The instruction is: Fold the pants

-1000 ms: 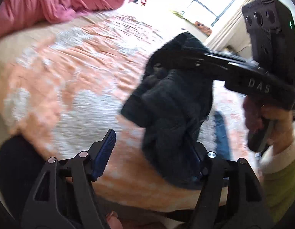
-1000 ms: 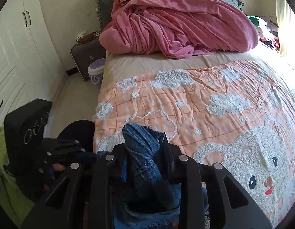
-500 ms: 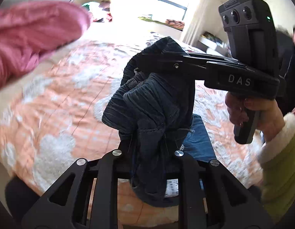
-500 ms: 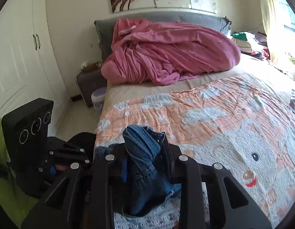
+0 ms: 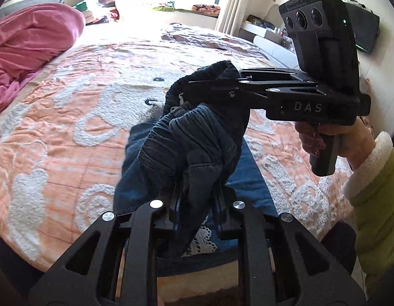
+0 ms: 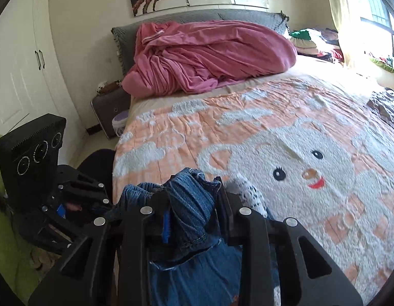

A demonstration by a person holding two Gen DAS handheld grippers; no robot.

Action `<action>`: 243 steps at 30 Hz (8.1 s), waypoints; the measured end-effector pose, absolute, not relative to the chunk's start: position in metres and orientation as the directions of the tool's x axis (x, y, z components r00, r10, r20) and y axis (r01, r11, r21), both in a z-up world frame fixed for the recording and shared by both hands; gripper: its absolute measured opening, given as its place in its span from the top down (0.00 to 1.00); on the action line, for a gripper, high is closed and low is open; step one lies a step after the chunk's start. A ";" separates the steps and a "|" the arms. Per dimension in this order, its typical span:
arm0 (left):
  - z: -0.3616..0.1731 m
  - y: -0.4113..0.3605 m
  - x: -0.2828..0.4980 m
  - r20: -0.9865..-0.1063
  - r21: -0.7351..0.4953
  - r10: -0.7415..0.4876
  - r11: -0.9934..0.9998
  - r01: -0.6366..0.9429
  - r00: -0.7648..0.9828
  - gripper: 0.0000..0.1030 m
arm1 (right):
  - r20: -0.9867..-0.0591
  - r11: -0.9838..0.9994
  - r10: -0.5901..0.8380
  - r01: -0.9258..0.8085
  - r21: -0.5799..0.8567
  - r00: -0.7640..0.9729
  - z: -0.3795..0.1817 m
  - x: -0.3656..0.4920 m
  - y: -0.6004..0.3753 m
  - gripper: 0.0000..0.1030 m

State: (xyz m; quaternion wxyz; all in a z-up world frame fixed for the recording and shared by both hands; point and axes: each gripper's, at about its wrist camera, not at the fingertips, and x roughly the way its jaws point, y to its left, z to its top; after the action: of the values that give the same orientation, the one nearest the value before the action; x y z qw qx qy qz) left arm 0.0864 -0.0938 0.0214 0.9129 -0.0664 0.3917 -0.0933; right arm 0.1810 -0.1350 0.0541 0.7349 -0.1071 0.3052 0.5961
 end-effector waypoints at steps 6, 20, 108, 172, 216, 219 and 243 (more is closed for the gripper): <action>0.010 -0.112 0.083 -0.722 -0.175 -0.225 0.974 0.142 0.654 0.88 | -0.604 0.329 0.785 -0.919 0.216 0.139 0.038 0.179 -0.155 0.63; -0.003 -0.126 0.067 -0.734 -0.163 -0.272 0.960 0.228 0.623 0.84 | -0.671 0.511 0.701 -0.827 0.236 0.242 0.029 0.178 -0.194 0.35; -0.033 -0.058 0.077 -0.779 -0.041 -0.099 0.993 0.107 0.619 0.17 | -0.675 0.789 0.599 -0.461 0.405 0.432 0.000 0.136 -0.219 0.24; 0.006 -0.041 0.089 -0.758 -0.130 -0.174 0.985 0.115 0.629 0.14 | -0.693 0.837 0.533 -0.422 0.348 0.485 0.000 0.118 -0.227 0.26; -0.042 -0.050 0.137 -0.723 -0.299 -0.377 0.926 0.230 0.579 0.61 | -0.657 0.814 0.581 -0.344 0.469 0.479 -0.046 0.137 -0.182 0.61; -0.040 -0.048 0.138 -0.718 -0.316 -0.391 0.920 0.230 0.576 0.74 | -0.651 0.813 0.582 -0.352 0.464 0.488 -0.044 0.136 -0.181 0.66; 0.023 -0.014 0.203 -0.656 -0.196 -0.247 0.968 0.155 0.713 0.81 | -0.599 0.814 0.566 -0.499 0.297 0.567 0.010 0.203 -0.106 0.73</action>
State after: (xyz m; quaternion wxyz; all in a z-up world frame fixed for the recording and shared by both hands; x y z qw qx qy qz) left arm 0.2031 -0.0144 0.0228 0.9232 -0.0635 0.3629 -0.1091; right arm 0.2026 -0.1061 0.0096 0.8840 0.0471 0.3546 0.3011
